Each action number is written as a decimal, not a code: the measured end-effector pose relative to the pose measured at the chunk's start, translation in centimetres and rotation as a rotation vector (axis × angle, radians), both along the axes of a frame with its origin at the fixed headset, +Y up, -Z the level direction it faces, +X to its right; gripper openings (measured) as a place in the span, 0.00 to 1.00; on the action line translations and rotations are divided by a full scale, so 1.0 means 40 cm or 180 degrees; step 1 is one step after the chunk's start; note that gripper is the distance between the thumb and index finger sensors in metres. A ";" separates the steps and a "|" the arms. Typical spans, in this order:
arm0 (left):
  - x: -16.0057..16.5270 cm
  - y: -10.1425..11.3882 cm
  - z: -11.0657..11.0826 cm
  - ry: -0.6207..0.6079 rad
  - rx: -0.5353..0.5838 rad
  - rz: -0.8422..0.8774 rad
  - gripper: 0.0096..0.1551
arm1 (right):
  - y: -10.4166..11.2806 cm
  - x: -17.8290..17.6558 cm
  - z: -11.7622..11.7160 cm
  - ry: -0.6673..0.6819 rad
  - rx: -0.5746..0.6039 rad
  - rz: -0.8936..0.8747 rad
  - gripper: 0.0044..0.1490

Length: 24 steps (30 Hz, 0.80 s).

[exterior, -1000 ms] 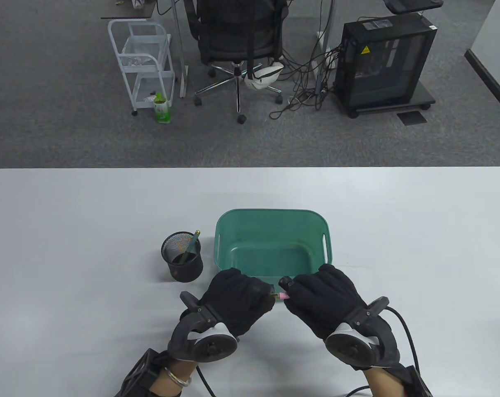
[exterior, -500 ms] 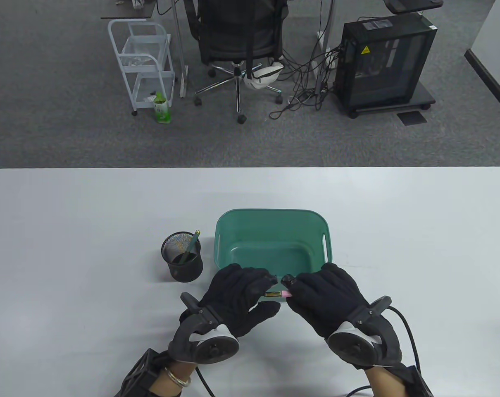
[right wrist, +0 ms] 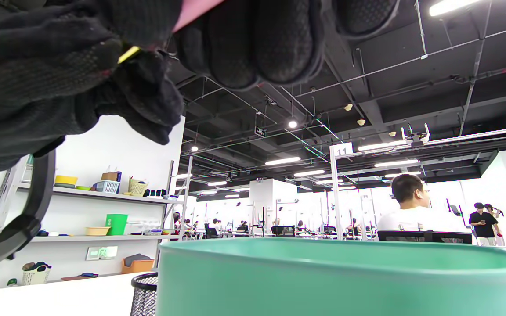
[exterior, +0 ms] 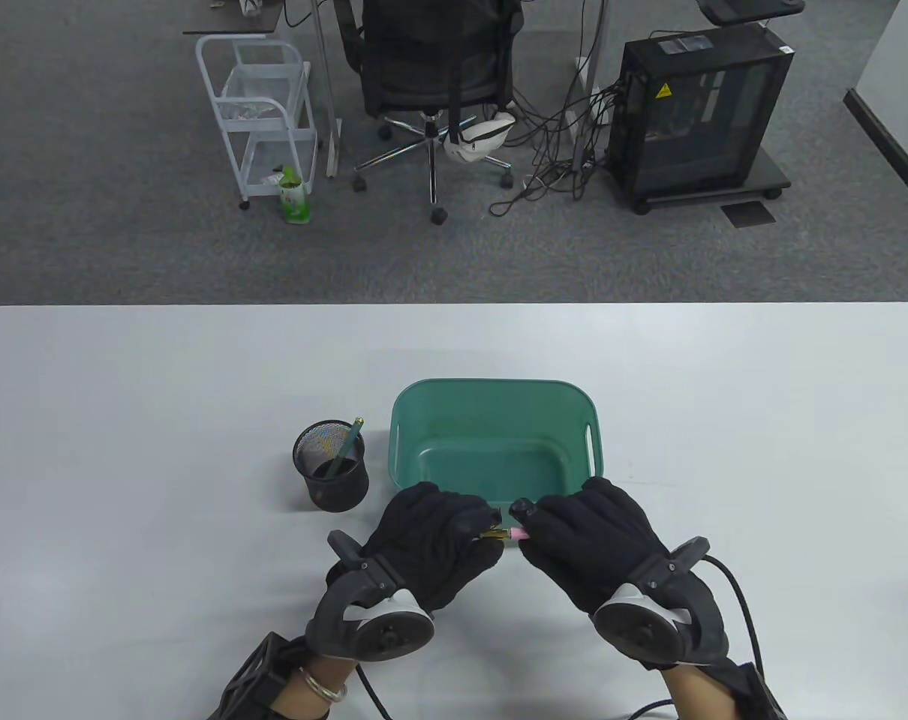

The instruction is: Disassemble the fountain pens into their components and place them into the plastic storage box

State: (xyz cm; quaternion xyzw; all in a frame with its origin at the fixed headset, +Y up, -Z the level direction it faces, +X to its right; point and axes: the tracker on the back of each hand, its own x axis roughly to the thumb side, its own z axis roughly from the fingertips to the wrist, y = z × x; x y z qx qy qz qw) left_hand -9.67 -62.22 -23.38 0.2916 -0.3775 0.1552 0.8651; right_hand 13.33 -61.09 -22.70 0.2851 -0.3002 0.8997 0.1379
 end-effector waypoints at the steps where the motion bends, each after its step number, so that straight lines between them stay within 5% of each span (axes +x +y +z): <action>1: 0.000 0.000 0.000 -0.0003 -0.0002 0.0003 0.24 | 0.000 0.000 0.000 0.0000 0.0000 0.0002 0.27; 24: -0.005 -0.001 -0.006 -0.0020 -0.0034 0.0063 0.28 | -0.004 -0.006 0.003 0.0035 0.0004 0.0008 0.27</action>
